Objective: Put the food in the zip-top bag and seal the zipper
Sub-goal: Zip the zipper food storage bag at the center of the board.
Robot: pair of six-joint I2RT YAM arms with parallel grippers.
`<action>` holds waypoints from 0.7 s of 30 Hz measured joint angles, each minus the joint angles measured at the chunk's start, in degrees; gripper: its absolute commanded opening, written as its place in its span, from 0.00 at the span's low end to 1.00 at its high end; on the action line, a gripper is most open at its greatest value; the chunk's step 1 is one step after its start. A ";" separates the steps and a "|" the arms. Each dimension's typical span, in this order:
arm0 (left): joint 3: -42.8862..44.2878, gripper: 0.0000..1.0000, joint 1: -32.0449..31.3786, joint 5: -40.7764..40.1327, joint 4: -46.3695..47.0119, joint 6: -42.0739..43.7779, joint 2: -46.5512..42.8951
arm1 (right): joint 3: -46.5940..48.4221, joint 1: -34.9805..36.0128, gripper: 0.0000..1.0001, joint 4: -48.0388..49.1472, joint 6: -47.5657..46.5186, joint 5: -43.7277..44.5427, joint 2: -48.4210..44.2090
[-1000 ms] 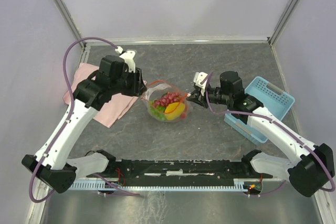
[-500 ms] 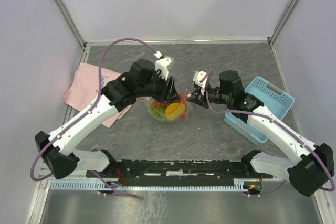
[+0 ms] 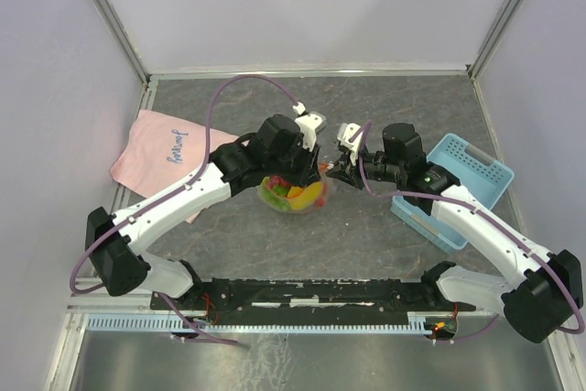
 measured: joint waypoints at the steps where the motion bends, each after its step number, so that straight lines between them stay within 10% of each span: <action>1: 0.00 0.13 0.00 -0.20 0.00 -0.04 0.33 | 0.00 0.00 0.03 0.02 0.09 0.00 0.00; 21: -5.51 0.03 -0.50 -1.09 4.55 0.20 -7.04 | -3.08 -5.31 0.42 2.62 -1.14 -4.24 -2.38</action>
